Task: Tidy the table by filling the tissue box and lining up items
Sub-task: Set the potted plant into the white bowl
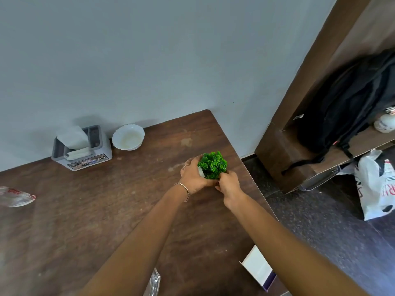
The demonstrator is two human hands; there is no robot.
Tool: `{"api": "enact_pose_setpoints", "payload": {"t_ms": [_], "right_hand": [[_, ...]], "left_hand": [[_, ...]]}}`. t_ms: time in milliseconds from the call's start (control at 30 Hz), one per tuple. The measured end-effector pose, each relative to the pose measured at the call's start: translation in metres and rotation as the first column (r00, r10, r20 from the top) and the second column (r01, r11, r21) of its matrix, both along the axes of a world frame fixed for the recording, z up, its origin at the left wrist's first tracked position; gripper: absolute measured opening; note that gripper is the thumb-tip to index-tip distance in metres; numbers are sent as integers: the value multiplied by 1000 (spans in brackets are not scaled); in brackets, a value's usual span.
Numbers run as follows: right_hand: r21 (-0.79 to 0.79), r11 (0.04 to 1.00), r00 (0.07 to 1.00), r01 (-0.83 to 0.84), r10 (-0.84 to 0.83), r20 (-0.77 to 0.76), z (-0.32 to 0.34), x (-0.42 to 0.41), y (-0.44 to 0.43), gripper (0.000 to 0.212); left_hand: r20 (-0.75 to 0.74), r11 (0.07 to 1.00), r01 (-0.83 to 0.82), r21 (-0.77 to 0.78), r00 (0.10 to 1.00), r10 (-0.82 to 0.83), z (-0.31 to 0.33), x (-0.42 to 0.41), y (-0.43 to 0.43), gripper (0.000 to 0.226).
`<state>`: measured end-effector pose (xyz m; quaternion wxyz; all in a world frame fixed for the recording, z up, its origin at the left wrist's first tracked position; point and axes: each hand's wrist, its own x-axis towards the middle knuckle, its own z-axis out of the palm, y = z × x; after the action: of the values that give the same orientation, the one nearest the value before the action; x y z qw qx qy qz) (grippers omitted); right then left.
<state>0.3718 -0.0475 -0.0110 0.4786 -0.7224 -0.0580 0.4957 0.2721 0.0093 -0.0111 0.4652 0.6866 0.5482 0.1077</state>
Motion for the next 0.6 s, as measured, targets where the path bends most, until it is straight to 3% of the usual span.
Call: {"api": "enact_pose_setpoints", "payload": {"t_ms": [133,300,467,533,600], "right_hand": [[42,999,999,-20,18,41,1,1,8,27],[93,993,993,-71,62,100,5,-5,16,29],[245,964,989,-104,127,-81,17,-17,17,12],[274,955,980,-116,156,-126,17,-22,16,14],[273,955,975,-117,162,-149,17,-28,16,22]], "left_hand": [[135,993,-79,-85,987,90,1,-6,3,114],[337,951,-177,-253,905,258,6,-21,9,80],[409,902,-264,-341,823,395,10,-36,13,93],[432,884,-283,-372,790,435,7,-43,14,101],[448,876,-265,-404,778,441,8,-48,14,90]]}}
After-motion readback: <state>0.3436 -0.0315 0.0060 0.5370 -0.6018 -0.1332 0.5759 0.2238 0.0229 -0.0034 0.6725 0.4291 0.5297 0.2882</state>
